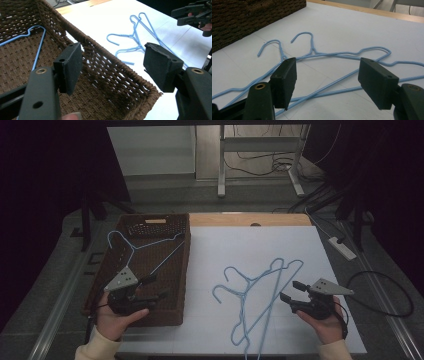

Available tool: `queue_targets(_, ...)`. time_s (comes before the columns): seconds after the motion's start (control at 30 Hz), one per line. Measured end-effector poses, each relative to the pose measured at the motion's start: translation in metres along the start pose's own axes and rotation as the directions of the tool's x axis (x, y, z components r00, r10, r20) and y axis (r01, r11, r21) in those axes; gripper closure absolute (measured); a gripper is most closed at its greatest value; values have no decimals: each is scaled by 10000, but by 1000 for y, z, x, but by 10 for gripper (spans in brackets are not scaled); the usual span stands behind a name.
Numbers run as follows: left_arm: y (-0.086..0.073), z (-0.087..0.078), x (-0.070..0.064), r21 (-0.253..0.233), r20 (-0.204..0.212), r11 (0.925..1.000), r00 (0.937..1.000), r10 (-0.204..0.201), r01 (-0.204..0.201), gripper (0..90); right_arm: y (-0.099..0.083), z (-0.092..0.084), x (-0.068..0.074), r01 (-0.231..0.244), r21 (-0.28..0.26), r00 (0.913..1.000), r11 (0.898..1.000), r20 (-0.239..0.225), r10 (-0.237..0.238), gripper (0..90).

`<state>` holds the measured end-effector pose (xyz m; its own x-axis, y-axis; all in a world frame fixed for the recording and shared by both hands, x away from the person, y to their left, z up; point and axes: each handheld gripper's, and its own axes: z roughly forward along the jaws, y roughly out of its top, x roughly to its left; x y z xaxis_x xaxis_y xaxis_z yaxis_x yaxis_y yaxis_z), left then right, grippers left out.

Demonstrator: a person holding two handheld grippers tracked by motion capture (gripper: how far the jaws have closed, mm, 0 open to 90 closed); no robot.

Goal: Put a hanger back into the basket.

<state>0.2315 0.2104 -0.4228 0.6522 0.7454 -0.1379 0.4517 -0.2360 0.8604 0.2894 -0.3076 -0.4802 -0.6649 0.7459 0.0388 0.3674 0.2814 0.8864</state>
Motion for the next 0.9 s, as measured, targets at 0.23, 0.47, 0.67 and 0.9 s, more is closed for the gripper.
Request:
queue_targets(0.23,-2,5,-4,26,22,9999,9999,116,-116,314,0,1,1,60,99,10000,9999,35,-61,322)
queue_targets(0.47,-1,6,-3,-73,62,10000,10000,40,-39,313,-1,-1,1,59,109,10000,9999,51,-60,322)
queue_targets(0.67,0,5,-4,-116,91,9999,10000,33,-32,314,0,1,3,119,149,9999,9998,0,-119,322)
queue_targets(0.9,0,5,-3,-100,102,9999,9999,41,-40,315,0,4,5,281,354,9995,9990,-174,-275,322)
